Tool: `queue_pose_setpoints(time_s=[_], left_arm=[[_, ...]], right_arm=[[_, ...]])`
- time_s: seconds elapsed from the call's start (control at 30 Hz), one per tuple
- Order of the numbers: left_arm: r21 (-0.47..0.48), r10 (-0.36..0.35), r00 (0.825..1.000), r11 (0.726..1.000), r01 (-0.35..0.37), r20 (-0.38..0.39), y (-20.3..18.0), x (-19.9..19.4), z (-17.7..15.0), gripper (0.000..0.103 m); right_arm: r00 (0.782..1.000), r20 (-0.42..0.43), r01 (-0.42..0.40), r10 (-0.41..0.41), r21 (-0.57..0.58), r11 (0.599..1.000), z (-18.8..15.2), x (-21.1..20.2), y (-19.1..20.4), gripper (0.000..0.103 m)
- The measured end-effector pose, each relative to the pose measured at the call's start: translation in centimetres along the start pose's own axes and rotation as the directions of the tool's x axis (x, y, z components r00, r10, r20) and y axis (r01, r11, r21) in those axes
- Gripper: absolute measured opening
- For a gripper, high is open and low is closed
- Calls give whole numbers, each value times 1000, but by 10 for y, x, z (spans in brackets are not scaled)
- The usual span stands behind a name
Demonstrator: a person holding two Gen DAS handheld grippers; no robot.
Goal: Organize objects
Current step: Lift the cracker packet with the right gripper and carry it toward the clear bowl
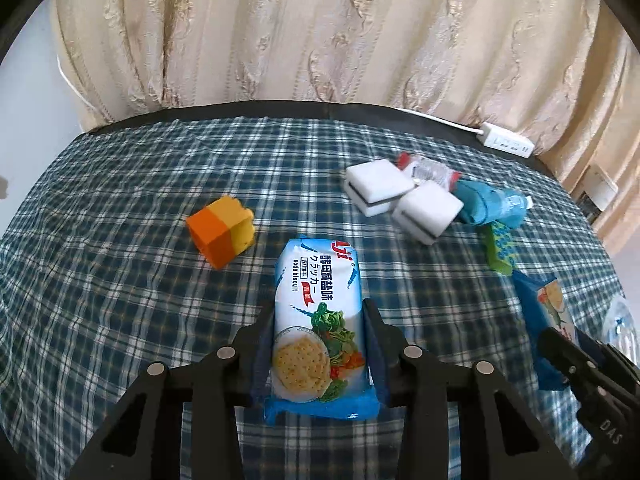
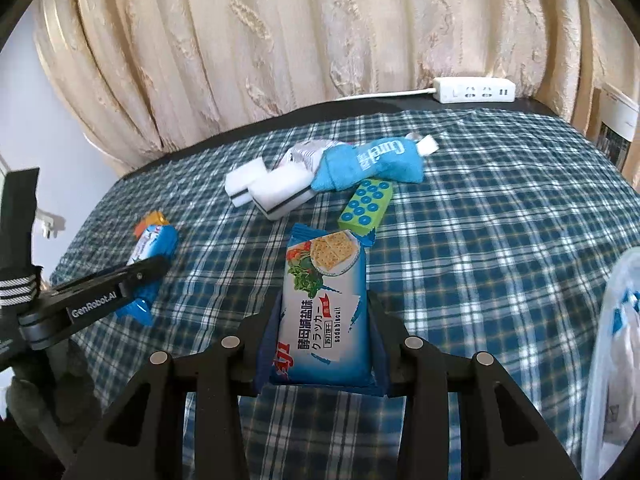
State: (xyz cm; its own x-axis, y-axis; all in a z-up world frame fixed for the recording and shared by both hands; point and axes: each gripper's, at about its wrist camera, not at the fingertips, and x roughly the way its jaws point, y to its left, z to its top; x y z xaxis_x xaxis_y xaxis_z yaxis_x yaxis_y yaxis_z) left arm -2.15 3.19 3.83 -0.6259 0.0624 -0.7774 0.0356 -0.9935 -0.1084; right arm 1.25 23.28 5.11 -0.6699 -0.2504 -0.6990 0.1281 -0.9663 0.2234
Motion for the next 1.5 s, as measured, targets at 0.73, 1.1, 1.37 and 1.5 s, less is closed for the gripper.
queue_pose_setpoints(time_s=[0.73,1.1,1.37,1.5], left_arm=[[123,-29,1000,992,27,13,-47,-17,-13,43],[184,-78,997,980,74,12,-83,-33,-16,43],[234,-91,996,968,89,0,-109,-36,-21,43],[258,-92,996,962,91,-9,-122,-36,-24,43]], right_arm=[[974,153,137,-167,187,973,-19,-105,-90,41],[941,176,230,-289,292,928,-20,-131,-156,41],[931,156,262,-331,349,900,-18,-125,-194,42],[928,143,270,-345,381,884,-22,-123,-209,42]])
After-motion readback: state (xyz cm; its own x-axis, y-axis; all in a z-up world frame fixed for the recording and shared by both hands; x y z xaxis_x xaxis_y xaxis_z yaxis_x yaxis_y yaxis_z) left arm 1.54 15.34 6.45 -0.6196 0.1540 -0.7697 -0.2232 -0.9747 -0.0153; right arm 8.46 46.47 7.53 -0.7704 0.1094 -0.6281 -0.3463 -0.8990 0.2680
